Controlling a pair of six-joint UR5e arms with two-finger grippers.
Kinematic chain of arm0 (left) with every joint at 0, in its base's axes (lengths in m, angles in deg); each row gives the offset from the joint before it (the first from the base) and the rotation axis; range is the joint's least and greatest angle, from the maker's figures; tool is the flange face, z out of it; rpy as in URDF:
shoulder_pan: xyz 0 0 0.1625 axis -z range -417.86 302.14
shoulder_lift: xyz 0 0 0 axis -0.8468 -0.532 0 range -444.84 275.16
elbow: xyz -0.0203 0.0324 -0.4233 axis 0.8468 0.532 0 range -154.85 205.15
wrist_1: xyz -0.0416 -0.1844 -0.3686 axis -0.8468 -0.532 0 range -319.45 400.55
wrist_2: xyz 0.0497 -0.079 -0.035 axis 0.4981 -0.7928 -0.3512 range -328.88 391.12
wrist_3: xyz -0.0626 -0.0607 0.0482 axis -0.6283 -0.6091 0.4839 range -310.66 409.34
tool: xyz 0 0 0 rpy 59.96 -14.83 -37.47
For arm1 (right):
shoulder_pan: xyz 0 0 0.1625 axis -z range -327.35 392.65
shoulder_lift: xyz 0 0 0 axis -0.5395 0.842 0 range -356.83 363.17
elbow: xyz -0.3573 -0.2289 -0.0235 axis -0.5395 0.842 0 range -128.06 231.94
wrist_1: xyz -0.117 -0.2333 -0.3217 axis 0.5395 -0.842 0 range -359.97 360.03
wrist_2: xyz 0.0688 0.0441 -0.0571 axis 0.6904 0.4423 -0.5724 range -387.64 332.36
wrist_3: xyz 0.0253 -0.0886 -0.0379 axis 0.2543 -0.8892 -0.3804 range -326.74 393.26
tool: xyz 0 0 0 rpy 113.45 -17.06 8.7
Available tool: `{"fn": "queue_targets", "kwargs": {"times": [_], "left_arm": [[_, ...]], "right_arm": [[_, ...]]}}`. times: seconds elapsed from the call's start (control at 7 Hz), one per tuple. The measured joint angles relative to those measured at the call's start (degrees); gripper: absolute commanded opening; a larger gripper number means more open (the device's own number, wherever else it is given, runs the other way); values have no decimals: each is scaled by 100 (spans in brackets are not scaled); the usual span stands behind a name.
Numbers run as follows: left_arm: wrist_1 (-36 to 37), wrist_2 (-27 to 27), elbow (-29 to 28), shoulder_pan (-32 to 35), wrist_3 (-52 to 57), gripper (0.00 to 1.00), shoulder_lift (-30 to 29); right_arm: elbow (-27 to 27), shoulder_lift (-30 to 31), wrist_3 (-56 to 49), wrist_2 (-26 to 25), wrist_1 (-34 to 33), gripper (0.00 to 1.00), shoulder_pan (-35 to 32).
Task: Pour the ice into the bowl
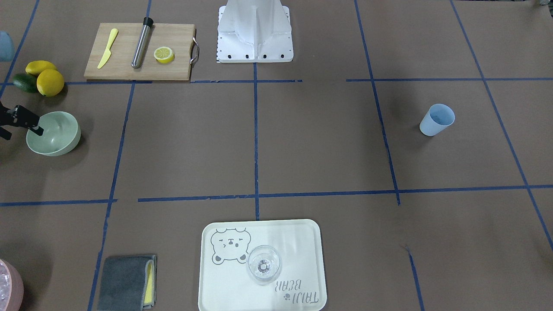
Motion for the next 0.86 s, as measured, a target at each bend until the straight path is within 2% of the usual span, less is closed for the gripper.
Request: {"fn": "queue_targets", "kwargs": {"times": [0.14,0.29,0.43,0.86], "left_arm": [[0,0,11,4,2,100,3],[0,0,25,6,3,100,6],[0,0,41,7,3,100,8],[0,6,82,8,4,100,6]], "right_arm": [[75,-42,108,-27,38,59,67],[168,-58,155,-46,84,6,141],[223,-62,177,-63,124,0,198],[215,-45,188,-37,155,0,230]]}}
